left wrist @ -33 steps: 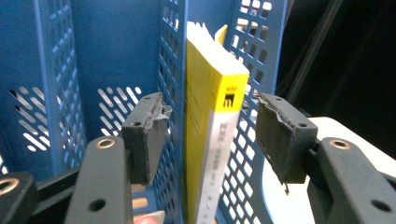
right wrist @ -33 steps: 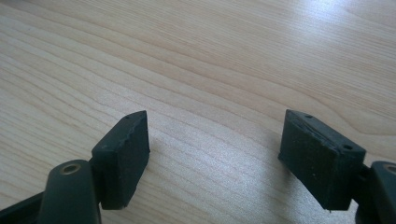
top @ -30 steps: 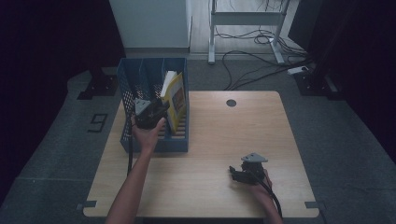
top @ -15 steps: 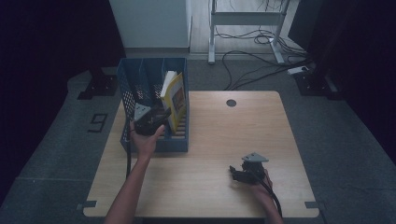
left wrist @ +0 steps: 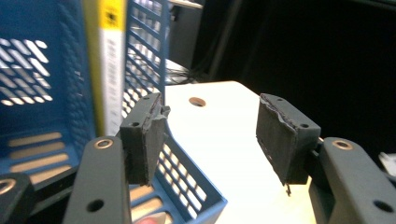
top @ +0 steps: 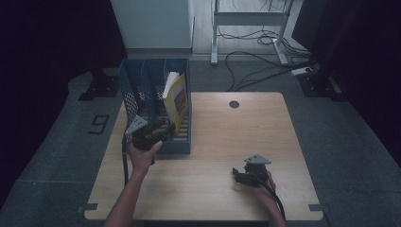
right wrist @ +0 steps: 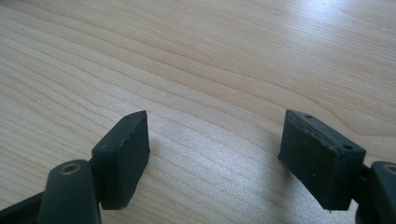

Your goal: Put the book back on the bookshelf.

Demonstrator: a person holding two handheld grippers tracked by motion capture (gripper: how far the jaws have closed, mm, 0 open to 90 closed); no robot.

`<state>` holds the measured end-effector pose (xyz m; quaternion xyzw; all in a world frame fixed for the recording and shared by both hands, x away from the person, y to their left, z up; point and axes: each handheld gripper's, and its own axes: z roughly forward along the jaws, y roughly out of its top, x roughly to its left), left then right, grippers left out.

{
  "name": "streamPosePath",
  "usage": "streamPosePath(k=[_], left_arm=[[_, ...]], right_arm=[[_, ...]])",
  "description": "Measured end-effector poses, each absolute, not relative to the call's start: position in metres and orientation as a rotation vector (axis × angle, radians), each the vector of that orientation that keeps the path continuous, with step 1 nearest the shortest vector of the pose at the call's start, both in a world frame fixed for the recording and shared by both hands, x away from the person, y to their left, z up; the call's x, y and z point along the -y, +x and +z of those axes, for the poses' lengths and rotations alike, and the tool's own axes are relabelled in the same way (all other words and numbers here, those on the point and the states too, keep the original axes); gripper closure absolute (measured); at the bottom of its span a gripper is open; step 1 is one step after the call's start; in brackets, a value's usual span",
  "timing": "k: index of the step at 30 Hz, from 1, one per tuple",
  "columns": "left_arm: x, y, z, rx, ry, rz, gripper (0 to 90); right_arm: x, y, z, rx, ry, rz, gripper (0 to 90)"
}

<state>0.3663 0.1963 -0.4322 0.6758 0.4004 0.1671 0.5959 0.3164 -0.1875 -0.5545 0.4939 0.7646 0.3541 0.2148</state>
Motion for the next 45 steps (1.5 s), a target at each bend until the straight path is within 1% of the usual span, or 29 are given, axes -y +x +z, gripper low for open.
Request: streamPosePath(k=[4, 17, 20, 28, 33, 45], left_arm=[[-0.193, 0.355, -0.439, -0.885, 1.593, 0.352, 42.4], [-0.180, 0.318, -0.456, -0.742, 1.669, 0.310, 43.1], [-0.175, 0.307, -0.463, -0.698, 1.698, 0.284, 43.4], [-0.160, 0.286, -0.486, -0.623, 1.757, 0.166, 43.2], [-0.153, 0.278, -0.495, -0.603, 1.795, 0.131, 42.2], [-0.146, 0.272, -0.502, -0.588, 1.811, 0.088, 40.6]], right_arm=[[0.188, 0.316, -0.554, -2.123, 1.367, 0.982, 23.3], [0.188, 0.318, -0.555, -2.122, 1.367, 0.980, 23.1], [0.188, 0.318, -0.555, -2.122, 1.367, 0.981, 23.0], [0.188, 0.318, -0.555, -2.120, 1.366, 0.982, 23.0], [0.188, 0.318, -0.555, -2.120, 1.366, 0.980, 23.0], [0.188, 0.319, -0.555, -2.120, 1.365, 0.977, 22.9]])
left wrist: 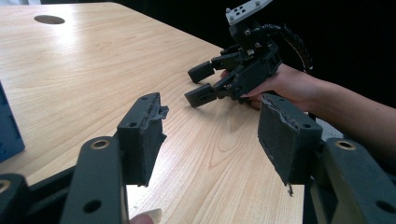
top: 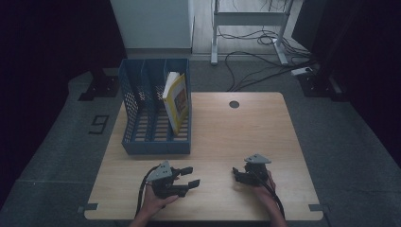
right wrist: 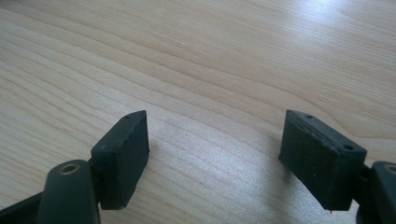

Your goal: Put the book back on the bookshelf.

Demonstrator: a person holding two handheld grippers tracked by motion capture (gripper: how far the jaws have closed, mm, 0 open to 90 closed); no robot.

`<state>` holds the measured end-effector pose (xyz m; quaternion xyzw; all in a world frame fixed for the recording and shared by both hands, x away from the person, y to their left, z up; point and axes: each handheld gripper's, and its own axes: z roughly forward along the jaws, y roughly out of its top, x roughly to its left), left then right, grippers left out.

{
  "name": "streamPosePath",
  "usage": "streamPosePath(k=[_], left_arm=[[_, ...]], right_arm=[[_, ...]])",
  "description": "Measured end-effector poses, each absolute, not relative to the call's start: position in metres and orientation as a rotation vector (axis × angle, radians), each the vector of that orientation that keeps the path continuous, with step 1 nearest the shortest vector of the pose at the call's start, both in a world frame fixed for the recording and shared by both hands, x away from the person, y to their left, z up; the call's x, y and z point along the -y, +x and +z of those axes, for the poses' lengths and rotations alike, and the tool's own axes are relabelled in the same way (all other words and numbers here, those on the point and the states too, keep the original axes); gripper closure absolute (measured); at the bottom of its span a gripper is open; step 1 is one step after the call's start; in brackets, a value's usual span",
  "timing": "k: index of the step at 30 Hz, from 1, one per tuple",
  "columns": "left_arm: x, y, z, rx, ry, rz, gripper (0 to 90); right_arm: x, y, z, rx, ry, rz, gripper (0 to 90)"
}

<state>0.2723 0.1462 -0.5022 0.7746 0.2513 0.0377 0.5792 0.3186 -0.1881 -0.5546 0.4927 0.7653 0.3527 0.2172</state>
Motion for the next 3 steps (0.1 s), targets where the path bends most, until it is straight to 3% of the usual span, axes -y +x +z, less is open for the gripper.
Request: streamPosePath(k=[3], left_arm=[[-0.1448, 0.2716, -0.5028, -0.583, 1.814, 0.082, 40.3]], right_arm=[[0.1878, 0.3189, -0.5546, -2.121, 1.364, 0.974, 22.6]])
